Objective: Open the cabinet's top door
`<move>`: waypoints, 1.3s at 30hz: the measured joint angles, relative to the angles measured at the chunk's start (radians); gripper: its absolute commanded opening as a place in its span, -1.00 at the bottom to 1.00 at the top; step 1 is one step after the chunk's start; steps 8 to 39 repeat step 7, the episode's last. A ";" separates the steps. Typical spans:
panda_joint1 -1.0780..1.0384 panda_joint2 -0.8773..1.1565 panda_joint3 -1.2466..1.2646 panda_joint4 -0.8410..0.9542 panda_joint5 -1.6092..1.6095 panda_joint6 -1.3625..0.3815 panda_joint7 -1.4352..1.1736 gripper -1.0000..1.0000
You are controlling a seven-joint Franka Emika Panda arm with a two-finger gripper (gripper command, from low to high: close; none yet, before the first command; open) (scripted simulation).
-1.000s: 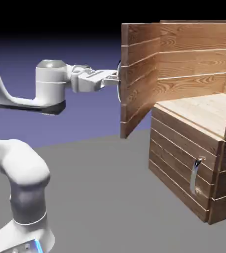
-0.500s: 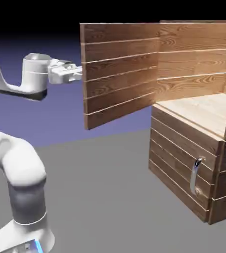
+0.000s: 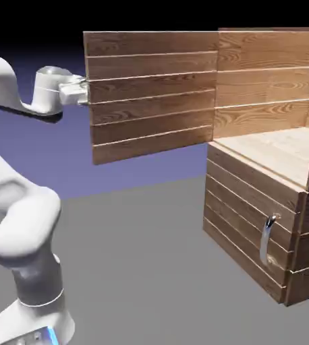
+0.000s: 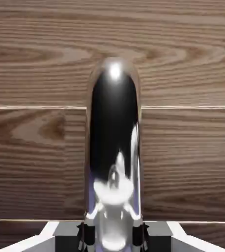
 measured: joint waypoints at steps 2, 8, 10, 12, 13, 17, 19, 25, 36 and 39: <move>-0.072 -0.018 0.055 0.050 0.018 -0.025 -0.014 -1.00; -0.254 -0.088 0.173 0.190 0.066 -0.087 -0.065 -1.00; -0.254 -0.088 0.173 0.190 0.066 -0.087 -0.065 -1.00; -0.254 -0.088 0.173 0.190 0.066 -0.087 -0.065 -1.00; -0.254 -0.088 0.173 0.190 0.066 -0.087 -0.065 -1.00; -0.254 -0.088 0.173 0.190 0.066 -0.087 -0.065 -1.00; -0.254 -0.088 0.173 0.190 0.066 -0.087 -0.065 -1.00; -0.254 -0.088 0.173 0.190 0.066 -0.087 -0.065 -1.00; -0.254 -0.088 0.173 0.190 0.066 -0.087 -0.065 -1.00; -0.254 -0.088 0.173 0.190 0.066 -0.087 -0.065 -1.00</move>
